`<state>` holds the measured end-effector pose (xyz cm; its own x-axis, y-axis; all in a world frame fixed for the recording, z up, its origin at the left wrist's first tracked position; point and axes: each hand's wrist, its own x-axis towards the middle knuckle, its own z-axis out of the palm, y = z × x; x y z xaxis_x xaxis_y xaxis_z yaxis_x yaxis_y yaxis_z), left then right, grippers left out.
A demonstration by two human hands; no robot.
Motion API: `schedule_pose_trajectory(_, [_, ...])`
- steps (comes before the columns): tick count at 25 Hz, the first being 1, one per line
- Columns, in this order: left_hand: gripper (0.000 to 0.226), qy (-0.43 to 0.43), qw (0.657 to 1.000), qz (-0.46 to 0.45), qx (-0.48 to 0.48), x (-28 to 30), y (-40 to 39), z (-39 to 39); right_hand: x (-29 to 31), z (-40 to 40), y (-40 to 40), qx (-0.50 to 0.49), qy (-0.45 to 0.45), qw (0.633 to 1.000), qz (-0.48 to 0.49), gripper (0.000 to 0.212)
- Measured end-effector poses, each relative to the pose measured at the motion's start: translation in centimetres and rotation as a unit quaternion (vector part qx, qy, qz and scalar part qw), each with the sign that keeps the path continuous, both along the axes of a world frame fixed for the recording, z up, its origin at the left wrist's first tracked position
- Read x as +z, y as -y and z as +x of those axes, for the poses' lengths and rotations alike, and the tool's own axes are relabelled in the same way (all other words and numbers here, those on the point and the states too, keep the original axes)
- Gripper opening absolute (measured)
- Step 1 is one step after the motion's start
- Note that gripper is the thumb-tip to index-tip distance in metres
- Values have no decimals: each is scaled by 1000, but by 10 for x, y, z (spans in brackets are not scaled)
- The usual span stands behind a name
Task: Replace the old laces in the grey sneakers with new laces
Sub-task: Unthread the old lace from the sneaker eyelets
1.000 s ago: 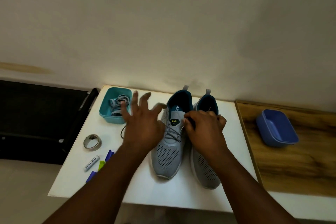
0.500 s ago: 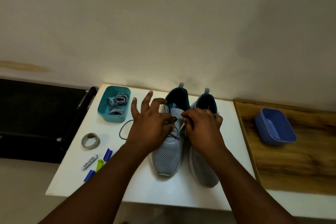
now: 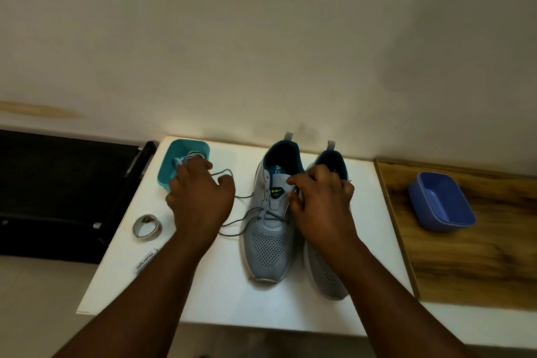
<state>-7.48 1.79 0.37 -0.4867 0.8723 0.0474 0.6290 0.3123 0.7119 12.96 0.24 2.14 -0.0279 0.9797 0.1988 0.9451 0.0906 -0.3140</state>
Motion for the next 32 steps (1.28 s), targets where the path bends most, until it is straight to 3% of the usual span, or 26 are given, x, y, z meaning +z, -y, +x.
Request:
schedule_pose_trajectory(2, [50,-81,997,-14,-1,-1,2,5,3,-9,4,35,28,999,-10,25])
schedule_pose_trajectory(4, [33,-154,985,47,-62,-3,4,15,0,-20,8,64,66,995,-39,27])
schedule_pose_trajectory(6, [21,-117,982,47,-143,-5,6,25,-6,-26,9,71,90,992,-55,28])
schedule_pose_trajectory(9, [42,-44,979,-40,-193,-8,3,35,-14,-27,9,69,106,990,-62,26])
schedule_pose_trajectory(13, [43,-57,978,-50,-196,-6,-5,37,-11,-27,9,58,113,990,-54,25])
schedule_pose_trajectory(17, [41,-139,969,-18,-202,0,-9,31,7,-7,10,-30,109,993,-37,29])
schedule_pose_trajectory(21, [44,-45,980,-37,-193,0,-10,26,14,3,14,-83,65,994,-5,30])
schedule_pose_trajectory(24, [47,-20,979,-38,-202,-2,-10,29,-1,-20,14,37,105,993,-34,35])
schedule_pose_trajectory(27, [50,-16,978,-32,-203,-4,-13,28,-16,-29,9,77,114,990,-44,18])
schedule_pose_trajectory(30, [46,-42,978,-26,-201,-5,-12,29,-12,-12,4,32,103,994,-36,23])
schedule_pose_trajectory(32, [42,-57,978,-24,-200,-5,-12,29,-1,13,3,-50,143,988,-9,33])
